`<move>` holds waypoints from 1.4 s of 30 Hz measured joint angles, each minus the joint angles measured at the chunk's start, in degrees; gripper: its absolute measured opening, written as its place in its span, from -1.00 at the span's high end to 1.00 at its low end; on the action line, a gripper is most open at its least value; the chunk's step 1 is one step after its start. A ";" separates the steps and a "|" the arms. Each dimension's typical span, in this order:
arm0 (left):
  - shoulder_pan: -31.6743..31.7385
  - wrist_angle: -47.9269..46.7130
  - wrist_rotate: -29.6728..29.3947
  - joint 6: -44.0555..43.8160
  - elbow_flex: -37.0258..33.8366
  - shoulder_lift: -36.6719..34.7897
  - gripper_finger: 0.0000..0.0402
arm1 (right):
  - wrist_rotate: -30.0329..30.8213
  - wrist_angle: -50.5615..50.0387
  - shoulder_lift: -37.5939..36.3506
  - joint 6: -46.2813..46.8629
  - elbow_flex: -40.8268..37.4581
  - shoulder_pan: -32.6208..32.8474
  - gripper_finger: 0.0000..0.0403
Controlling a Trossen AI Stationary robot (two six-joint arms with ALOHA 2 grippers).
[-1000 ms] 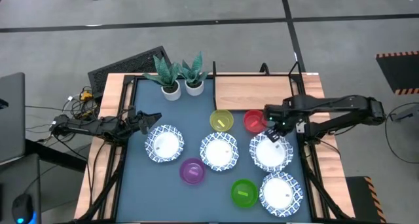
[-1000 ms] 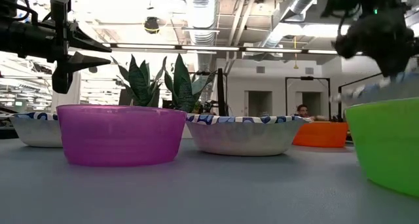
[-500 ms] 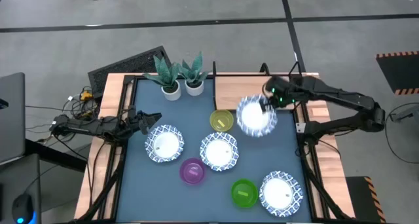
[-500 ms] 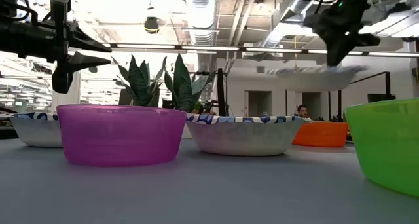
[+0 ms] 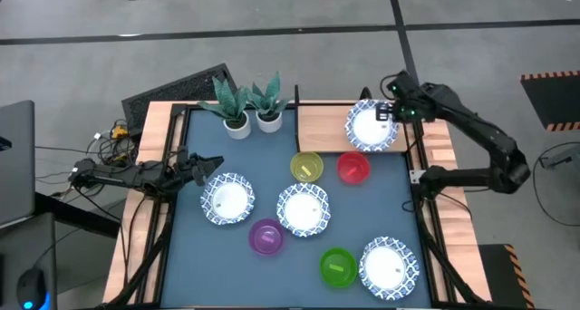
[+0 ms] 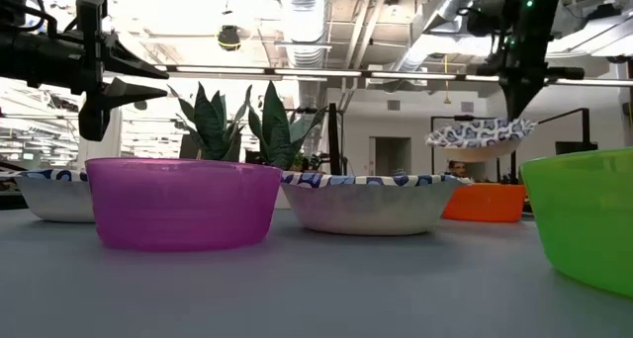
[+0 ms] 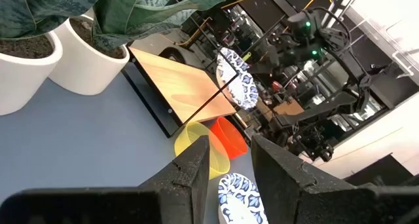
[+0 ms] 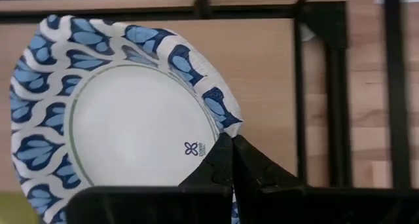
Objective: Place and stack bowls onto a shelf
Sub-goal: Put the white patterned bowl on the shelf, then stack the white patterned bowl on the white patterned bowl on the shelf
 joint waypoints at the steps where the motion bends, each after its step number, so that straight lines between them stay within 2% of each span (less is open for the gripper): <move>1: 0.00 0.00 0.00 0.00 -0.01 0.02 0.51 | 0.53 -0.07 0.29 -0.02 0.00 -0.72 0.91; 7: 0.00 0.00 -0.01 0.00 -0.01 0.02 0.51 | 4.70 -1.05 4.28 -0.71 0.00 -2.59 0.91; 14: 0.00 0.00 -0.03 0.00 0.01 0.02 0.51 | 12.13 -4.88 8.57 1.44 -0.04 -0.52 0.83; 20: 0.00 0.00 -0.03 -0.01 0.00 0.02 0.51 | 13.83 -4.75 9.85 4.63 -0.04 -0.13 0.75; 25: 0.00 0.00 -0.03 -0.01 0.01 0.01 0.51 | 13.86 -4.27 9.83 5.48 -0.04 -0.21 0.60; 33: 0.00 0.00 -0.01 1.94 0.01 0.02 0.51 | 13.76 -4.14 9.61 5.23 -0.04 -0.16 0.19; 38: 0.00 0.00 -0.01 2.08 -0.01 0.02 0.51 | 7.04 -2.43 6.50 -0.38 -0.04 1.17 0.01; 42: 0.00 0.00 -0.01 2.08 -0.01 0.02 0.51 | -4.23 -3.13 3.09 -6.28 -0.02 5.96 -0.03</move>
